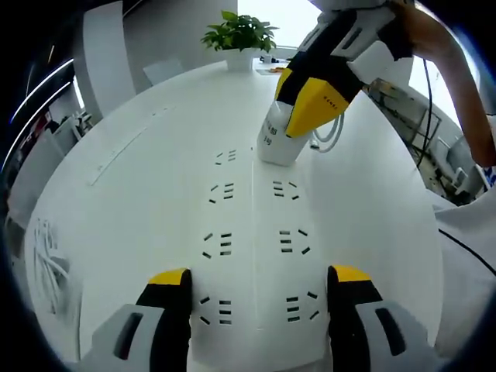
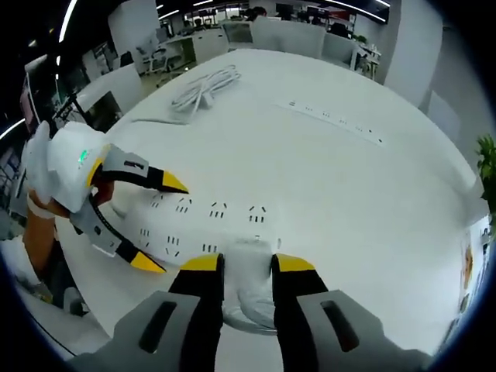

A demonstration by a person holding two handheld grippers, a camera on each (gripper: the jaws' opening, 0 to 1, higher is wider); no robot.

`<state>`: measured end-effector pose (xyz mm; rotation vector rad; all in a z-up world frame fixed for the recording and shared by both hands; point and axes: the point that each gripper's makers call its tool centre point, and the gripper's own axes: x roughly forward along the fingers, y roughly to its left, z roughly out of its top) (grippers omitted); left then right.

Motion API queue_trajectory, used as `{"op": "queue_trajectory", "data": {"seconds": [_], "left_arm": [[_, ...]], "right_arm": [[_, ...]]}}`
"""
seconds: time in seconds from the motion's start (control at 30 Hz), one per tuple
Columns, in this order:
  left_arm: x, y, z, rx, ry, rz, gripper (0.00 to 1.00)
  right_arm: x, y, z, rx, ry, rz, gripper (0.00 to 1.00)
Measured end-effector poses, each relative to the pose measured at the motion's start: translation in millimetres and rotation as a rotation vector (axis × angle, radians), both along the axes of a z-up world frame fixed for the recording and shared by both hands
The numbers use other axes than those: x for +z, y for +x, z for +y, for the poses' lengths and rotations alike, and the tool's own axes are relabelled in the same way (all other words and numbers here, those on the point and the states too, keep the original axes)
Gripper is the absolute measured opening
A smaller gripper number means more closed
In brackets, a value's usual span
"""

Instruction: Straighten the power strip on the desk, plug the charger into it

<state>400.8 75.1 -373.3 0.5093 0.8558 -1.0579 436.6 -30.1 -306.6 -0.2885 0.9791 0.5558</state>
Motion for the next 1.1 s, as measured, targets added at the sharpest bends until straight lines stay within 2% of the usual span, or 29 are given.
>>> {"op": "queue_trajectory", "data": {"seconds": [0.37, 0.57, 1.1], "left_arm": [[-1.1, 7.5, 1, 0.004, 0.001, 0.000, 0.72], [-0.3, 3.5, 0, 0.006, 0.002, 0.000, 0.72], [-0.3, 3.4, -1, 0.008, 0.000, -0.001, 0.72]], "right_arm": [[-6.8, 6, 1, -0.010, -0.006, 0.025, 0.23], [-10.3, -7, 4, -0.012, -0.026, 0.043, 0.24], [-27.8, 3, 5, -0.024, -0.043, 0.063, 0.26]]}}
